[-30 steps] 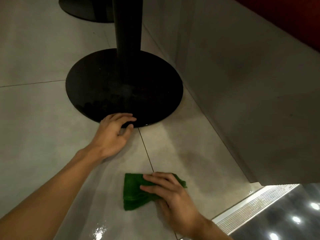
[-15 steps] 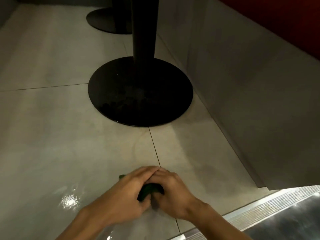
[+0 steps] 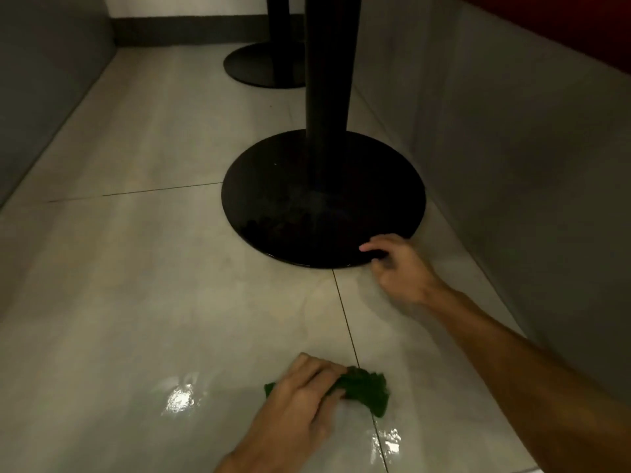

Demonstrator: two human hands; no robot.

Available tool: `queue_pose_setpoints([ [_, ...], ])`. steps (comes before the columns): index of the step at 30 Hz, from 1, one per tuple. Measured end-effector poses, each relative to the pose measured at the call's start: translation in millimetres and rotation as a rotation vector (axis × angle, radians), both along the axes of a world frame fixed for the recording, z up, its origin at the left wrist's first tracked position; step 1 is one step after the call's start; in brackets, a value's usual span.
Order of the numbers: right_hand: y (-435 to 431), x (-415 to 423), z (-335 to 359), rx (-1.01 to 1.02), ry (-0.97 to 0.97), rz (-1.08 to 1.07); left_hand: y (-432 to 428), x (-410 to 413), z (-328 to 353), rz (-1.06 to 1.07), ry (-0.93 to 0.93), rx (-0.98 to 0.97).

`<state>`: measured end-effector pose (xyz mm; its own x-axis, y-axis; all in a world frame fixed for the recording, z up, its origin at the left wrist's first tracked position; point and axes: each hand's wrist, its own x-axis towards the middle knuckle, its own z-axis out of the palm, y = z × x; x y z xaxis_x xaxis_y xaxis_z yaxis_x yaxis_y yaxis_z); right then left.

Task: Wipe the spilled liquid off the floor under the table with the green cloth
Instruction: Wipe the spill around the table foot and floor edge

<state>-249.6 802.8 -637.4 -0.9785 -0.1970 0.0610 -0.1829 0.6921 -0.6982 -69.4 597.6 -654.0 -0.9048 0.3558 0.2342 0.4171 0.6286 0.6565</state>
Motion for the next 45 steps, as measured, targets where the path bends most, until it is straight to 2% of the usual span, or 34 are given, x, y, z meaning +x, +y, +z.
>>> queue_pose_setpoints([
  [2,0,-18,-8,0.232,-0.031,0.028,-14,-12,12,0.226,0.023,0.133],
  [4,2,-25,-11,0.331,-0.021,0.034,-41,-33,29,0.452,0.083,0.179],
  [6,4,-26,-14,0.316,-0.010,0.043,-77,-65,35,0.620,0.125,0.069],
  [8,5,-24,-17,0.298,-0.020,0.061,-109,-100,29,0.709,0.091,-0.088],
  [11,5,-24,-17,0.263,-0.024,0.053,-126,-134,8,0.665,-0.042,-0.210],
  [14,5,-25,-17,0.243,-0.033,0.044,-109,-138,-3,0.621,-0.047,-0.238],
  [21,7,-24,-16,0.223,-0.054,0.052,-41,-116,-13,0.468,-0.045,-0.113],
  [25,6,-24,-13,0.208,-0.057,0.045,-5,-114,-12,0.452,-0.057,-0.036],
  [32,8,-26,-13,0.230,-0.077,0.069,38,-118,-3,0.209,-0.020,-0.002],
  [35,10,-27,-13,0.220,-0.097,0.076,30,-90,-7,-0.013,-0.055,0.042],
  [37,10,-25,-13,0.198,-0.098,0.072,21,-68,-7,-0.082,-0.134,0.105],
  [39,10,-24,-12,0.199,-0.101,0.067,11,-57,-1,-0.010,-0.173,0.215],
  [42,7,-27,-10,0.233,-0.103,0.064,-12,-63,21,0.212,-0.161,0.440],
  [44,6,-27,-9,0.239,-0.104,0.055,-38,-80,36,0.357,-0.089,0.485],
  [45,4,-26,-9,0.235,-0.102,0.055,-56,-90,41,0.428,-0.030,0.442],
])
